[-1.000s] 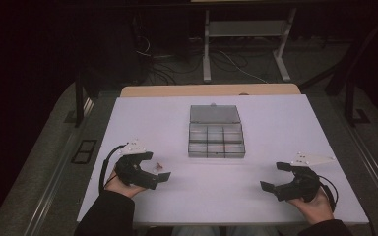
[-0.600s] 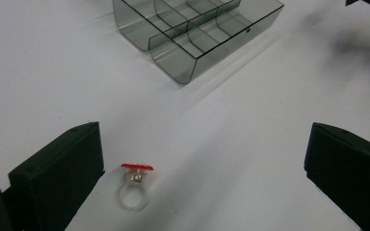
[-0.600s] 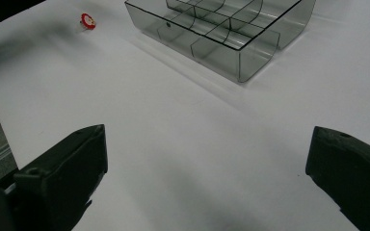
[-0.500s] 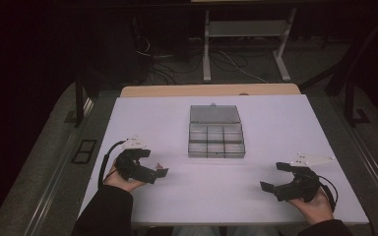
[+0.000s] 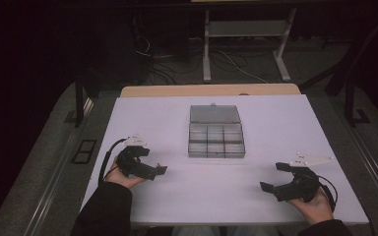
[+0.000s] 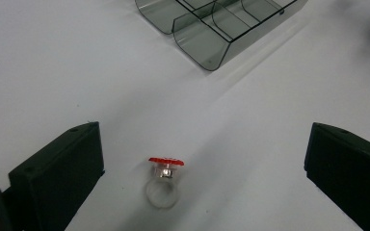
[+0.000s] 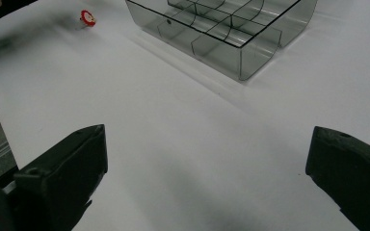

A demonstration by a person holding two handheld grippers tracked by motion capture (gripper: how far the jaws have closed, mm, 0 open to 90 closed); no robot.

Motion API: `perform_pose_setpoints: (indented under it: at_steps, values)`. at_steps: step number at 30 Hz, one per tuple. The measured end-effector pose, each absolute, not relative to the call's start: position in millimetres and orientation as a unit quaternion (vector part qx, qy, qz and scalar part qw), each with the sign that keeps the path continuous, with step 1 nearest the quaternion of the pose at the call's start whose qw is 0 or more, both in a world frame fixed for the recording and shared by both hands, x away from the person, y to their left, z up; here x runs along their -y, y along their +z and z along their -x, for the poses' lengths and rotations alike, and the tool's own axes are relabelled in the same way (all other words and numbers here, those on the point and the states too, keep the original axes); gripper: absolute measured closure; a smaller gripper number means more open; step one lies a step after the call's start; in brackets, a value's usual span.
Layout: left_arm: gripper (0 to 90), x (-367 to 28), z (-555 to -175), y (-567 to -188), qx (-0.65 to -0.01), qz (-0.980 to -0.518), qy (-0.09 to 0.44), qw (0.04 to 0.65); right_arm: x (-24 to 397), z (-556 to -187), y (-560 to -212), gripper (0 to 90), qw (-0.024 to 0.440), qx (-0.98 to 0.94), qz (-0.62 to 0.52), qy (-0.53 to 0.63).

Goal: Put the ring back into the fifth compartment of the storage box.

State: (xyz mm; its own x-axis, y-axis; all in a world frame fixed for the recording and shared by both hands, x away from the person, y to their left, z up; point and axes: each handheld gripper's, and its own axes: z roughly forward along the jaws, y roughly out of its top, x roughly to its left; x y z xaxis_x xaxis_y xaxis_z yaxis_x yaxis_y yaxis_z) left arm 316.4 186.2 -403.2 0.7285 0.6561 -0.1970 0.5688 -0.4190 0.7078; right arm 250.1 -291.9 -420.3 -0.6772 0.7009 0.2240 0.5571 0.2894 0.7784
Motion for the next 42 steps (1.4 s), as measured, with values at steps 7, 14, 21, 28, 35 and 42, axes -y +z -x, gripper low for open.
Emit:
perform_pose_setpoints:
  at_steps: [7, 14, 21, 28, 35, 42]
  values:
    - [0.0, -186, -322, -409, -0.365, -0.846, 0.055, 0.384, 292, -250, -421, 0.5, 0.081, -0.8, -0.392, 0.447]
    - [0.0, -186, -325, -413, -0.363, -0.854, 0.052, 0.369, 292, -250, -421, 0.5, 0.081, -0.8, -0.393, 0.446]
    - [0.6, -184, -330, -420, -0.358, -0.863, 0.047, 0.354, 292, -250, -421, 0.5, 0.08, -0.801, -0.392, 0.445]
    - [4.1, -184, -331, -423, -0.357, -0.866, 0.046, 0.346, 292, -251, -422, 0.5, 0.08, -0.802, -0.392, 0.444]
    - [8.9, -184, -331, -425, -0.354, -0.871, 0.046, 0.338, 292, -251, -422, 0.5, 0.079, -0.802, -0.392, 0.444]
    - [16.8, -184, -333, -427, -0.344, -0.877, 0.045, 0.333, 292, -251, -422, 0.5, 0.079, -0.802, -0.393, 0.443]
